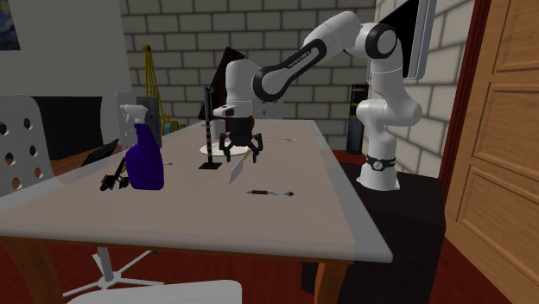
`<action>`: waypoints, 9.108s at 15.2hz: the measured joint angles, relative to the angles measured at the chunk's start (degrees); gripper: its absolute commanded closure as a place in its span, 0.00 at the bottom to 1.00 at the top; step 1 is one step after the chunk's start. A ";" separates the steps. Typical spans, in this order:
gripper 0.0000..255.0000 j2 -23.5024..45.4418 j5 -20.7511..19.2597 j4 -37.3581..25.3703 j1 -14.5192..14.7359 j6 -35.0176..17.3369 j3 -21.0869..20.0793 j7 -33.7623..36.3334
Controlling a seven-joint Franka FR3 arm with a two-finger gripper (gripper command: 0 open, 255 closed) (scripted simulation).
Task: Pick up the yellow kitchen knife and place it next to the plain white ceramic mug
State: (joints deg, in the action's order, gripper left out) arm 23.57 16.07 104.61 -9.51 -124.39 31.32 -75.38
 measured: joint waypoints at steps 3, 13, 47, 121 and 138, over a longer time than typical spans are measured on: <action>0.00 0.59 0.39 0.28 -0.09 -0.78 -0.24 -0.18; 1.00 0.70 0.48 0.29 -0.13 -0.92 -0.28 -0.24; 1.00 -6.90 -5.22 -11.58 1.15 17.25 2.31 3.78; 1.00 11.40 10.90 -15.75 -42.87 12.31 13.43 -54.81; 0.00 12.92 12.16 -14.12 -43.14 9.47 12.53 -55.59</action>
State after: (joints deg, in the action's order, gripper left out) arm 36.49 28.23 90.49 -52.65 -114.92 43.85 -130.96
